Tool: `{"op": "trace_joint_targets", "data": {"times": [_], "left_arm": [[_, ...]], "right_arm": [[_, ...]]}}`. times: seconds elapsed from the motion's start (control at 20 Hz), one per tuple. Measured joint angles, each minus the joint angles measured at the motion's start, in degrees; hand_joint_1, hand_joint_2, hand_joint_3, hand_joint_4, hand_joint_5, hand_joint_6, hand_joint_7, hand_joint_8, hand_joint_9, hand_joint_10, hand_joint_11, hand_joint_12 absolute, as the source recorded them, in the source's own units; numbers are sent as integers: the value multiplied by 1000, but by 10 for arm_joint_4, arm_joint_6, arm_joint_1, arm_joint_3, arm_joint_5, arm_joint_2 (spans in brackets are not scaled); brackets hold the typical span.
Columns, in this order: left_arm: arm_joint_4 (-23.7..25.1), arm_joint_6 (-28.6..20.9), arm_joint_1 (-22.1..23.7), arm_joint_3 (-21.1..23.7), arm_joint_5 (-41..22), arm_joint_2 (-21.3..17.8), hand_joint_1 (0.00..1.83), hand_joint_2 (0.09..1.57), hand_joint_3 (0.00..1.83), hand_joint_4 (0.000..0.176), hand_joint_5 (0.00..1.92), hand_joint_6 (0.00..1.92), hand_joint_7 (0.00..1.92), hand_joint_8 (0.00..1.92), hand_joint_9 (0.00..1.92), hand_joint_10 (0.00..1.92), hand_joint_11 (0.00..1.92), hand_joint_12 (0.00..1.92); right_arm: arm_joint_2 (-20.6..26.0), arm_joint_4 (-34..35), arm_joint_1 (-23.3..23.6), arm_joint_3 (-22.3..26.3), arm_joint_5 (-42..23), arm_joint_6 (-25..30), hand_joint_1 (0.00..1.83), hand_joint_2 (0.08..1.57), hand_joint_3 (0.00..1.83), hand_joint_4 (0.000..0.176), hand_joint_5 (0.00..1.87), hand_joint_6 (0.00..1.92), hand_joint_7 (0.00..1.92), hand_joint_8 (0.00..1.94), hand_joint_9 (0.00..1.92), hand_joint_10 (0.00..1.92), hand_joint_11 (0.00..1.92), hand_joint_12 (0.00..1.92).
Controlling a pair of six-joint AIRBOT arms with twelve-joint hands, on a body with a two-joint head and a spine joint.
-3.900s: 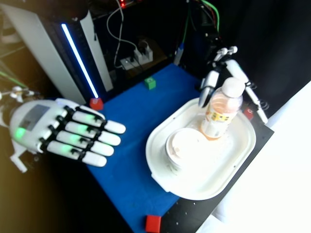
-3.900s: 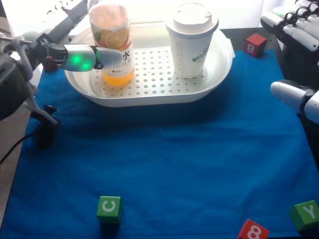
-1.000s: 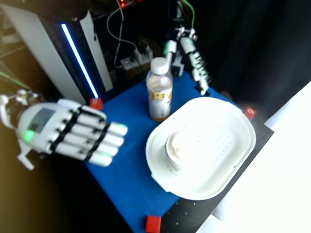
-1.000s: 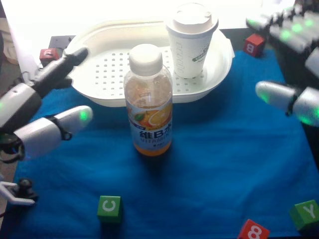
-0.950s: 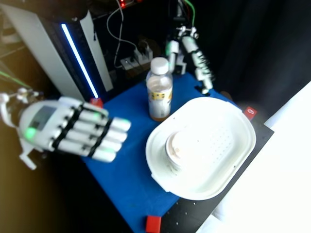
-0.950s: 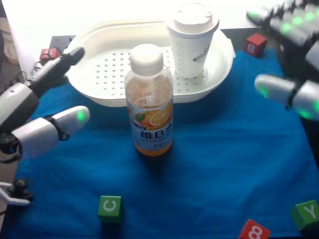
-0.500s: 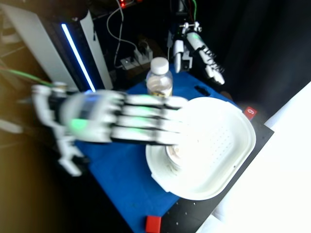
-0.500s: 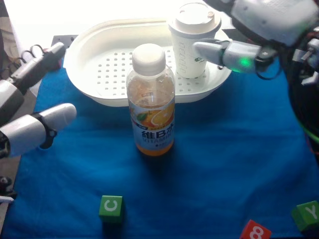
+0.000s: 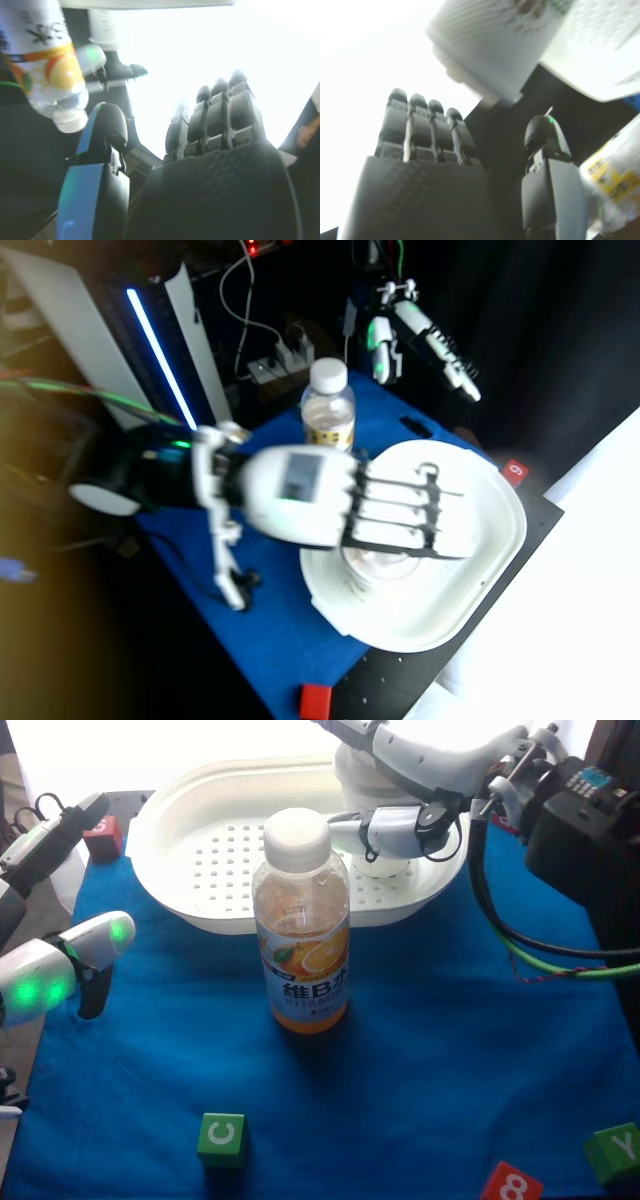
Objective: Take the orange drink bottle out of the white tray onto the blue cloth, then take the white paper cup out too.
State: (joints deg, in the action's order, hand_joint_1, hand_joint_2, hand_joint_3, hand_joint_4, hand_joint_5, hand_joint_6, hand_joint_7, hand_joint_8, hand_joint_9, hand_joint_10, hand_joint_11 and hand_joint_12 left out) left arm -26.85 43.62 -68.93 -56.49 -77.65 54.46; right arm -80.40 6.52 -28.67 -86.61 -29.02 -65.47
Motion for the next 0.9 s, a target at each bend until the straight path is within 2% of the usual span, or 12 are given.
{"op": "trace_joint_targets", "data": {"times": [0.15, 0.4, 0.45, 0.5, 0.55, 0.6, 0.65, 0.7, 0.75, 0.8, 0.85, 0.9], "left_arm": [[0, 0, 0, -1, 0, 0, 543, 1323, 1, 114, 76, 0, 9, 1, 34, 5, 0, 434], [-1, 0, 0, -1, -2, 1, 559, 1308, 0, 103, 93, 2, 4, 1, 59, 13, 0, 512], [-3, -1, 0, -2, -3, 3, 561, 1290, 0, 122, 109, 4, 8, 0, 44, 4, 0, 499], [-4, -2, -2, -2, -4, 5, 543, 1278, 0, 130, 111, 2, 1, 0, 8, 0, 0, 400], [-2, -3, -5, -2, -4, 7, 543, 1278, 0, 130, 111, 2, 1, 0, 8, 0, 0, 400], [-1, -3, -7, -2, -3, 8, 528, 1272, 0, 132, 110, 0, 0, 0, 1, 0, 0, 354], [-2, -4, -7, -2, 0, 8, 521, 1272, 0, 124, 113, 1, 0, 0, 4, 1, 0, 403], [-4, -4, -7, -2, -2, 8, 518, 1272, 0, 115, 110, 0, 0, 0, 7, 2, 0, 414], [-5, -5, -7, -2, -2, 8, 510, 1281, 1, 109, 102, 2, 0, 0, 12, 3, 0, 445], [-4, -5, -7, -2, -2, 8, 517, 1279, 0, 124, 103, 1, 0, 0, 7, 0, 0, 425], [-5, -5, -7, -2, -2, 8, 517, 1279, 0, 124, 103, 1, 0, 0, 7, 0, 0, 425], [-6, -5, -7, -2, -2, 9, 523, 1284, 2, 114, 103, 1, 0, 0, 1, 0, 0, 420]], "right_arm": [[-19, 14, 4, -38, 28, 0, 536, 1093, 0, 19, 0, 0, 0, 0, 0, 0, 0, 0], [-21, 21, 6, -45, 37, 0, 567, 1135, 5, 0, 0, 0, 0, 0, 0, 0, 0, 0], [-21, 22, 6, -45, 38, 0, 638, 1192, 0, 0, 0, 0, 0, 0, 108, 57, 0, 903], [-21, 23, 6, -46, 38, 1, 600, 1225, 0, 0, 3, 1, 36, 8, 172, 71, 0, 1120], [-21, 22, 7, -46, 37, 0, 600, 1225, 0, 0, 3, 1, 36, 8, 172, 71, 0, 1120], [-21, 22, 7, -46, 37, 0, 605, 1232, 0, 0, 54, 10, 110, 12, 251, 87, 0, 1286], [-21, 23, 8, -46, 36, 0, 604, 1249, 0, 0, 151, 20, 300, 22, 359, 325, 8, 1552], [-21, 23, 8, -46, 31, 0, 655, 1252, 0, 0, 287, 82, 488, 104, 418, 851, 242, 1705], [-21, 23, 12, -45, 28, 0, 687, 1253, 0, 0, 249, 640, 439, 672, 466, 1336, 463, 1797], [-21, 24, 13, -45, 32, 0, 722, 1253, 1, 0, 183, 892, 385, 925, 517, 1505, 575, 1864], [-21, 25, 13, -44, 33, 1, 722, 1253, 1, 0, 183, 892, 385, 925, 517, 1505, 575, 1864], [-21, 24, 13, -43, 36, 0, 737, 1248, 0, 0, 138, 1039, 349, 1085, 538, 1621, 636, 1910]]}}
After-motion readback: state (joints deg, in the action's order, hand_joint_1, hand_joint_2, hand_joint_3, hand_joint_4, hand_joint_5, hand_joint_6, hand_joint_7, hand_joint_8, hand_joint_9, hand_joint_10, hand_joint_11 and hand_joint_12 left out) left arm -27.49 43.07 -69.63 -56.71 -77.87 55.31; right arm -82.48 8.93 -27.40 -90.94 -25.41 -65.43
